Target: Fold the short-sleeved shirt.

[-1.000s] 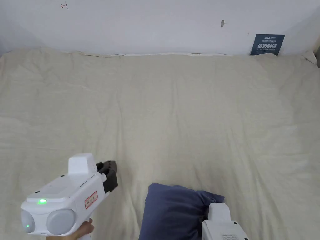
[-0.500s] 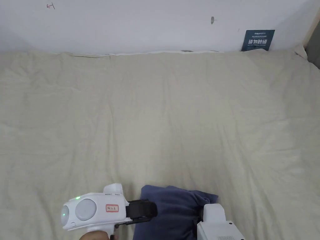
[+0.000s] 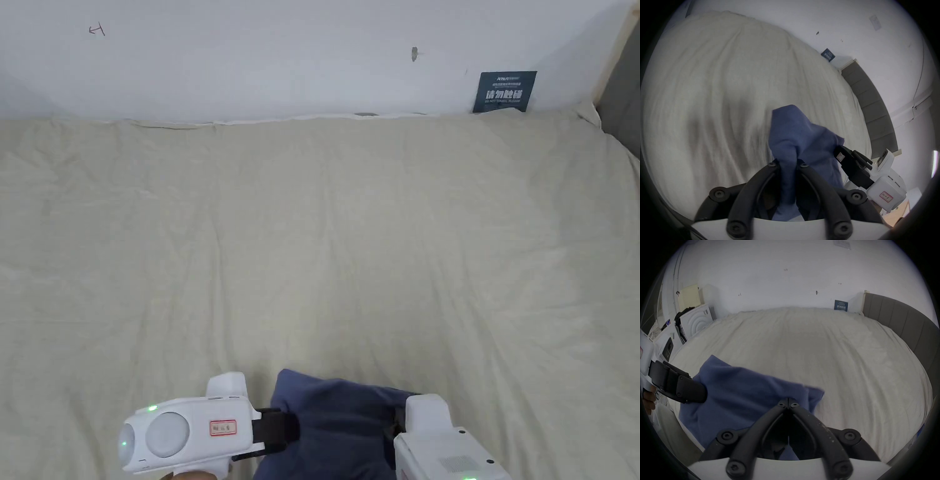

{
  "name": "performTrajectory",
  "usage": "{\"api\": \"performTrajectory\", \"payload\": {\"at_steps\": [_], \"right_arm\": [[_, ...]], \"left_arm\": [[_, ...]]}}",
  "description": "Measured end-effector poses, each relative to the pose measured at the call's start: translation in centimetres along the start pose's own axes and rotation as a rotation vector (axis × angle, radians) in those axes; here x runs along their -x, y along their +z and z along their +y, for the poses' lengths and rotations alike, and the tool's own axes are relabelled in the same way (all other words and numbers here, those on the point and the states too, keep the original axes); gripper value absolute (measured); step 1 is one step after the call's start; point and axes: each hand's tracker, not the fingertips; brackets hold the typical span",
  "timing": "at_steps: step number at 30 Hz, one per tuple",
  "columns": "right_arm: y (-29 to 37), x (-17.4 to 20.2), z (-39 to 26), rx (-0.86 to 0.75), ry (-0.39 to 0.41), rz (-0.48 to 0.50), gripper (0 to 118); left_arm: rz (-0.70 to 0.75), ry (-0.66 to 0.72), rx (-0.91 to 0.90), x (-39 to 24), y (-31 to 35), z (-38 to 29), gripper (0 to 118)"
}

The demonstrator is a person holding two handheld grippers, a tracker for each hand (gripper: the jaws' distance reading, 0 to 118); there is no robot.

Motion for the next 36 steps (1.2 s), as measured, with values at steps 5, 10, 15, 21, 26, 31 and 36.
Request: {"api": "performTrajectory", "payload": {"at_steps": [5, 10, 15, 21, 26, 31, 36], "right_arm": [[2.0, 0.5, 4.1, -0.114, 0.019, 0.007, 1], [3.3, 1.9, 8.3, -0.198, 0.029, 0.011, 1], [3.4, 4.4, 12.1, -0.275, 0.052, 0.026, 1], [2.2, 7.0, 14.7, -0.311, 0.056, 0.043, 1], [1.2, 7.8, 15.0, -0.303, 0.067, 0.052, 1], [1.0, 7.3, 14.6, -0.277, 0.069, 0.037, 1], [2.9, 6.0, 14.8, -0.301, 0.058, 0.018, 1]], "left_arm": [[0.122, -0.046, -0.112, 3.3, 5.1, 3.6, 17], [0.28, -0.013, -0.197, 9.7, 12.3, 7.8, 17], [0.469, 0.008, -0.243, 18.2, 18.1, 11.9, 17], [0.662, 0.015, -0.227, 25.0, 23.1, 14.7, 17], [0.74, 0.087, -0.196, 29.9, 23.8, 15.3, 21], [0.736, 0.136, -0.204, 29.1, 22.8, 14.7, 118], [0.719, 0.129, -0.35, 25.3, 23.7, 14.9, 110]]}}
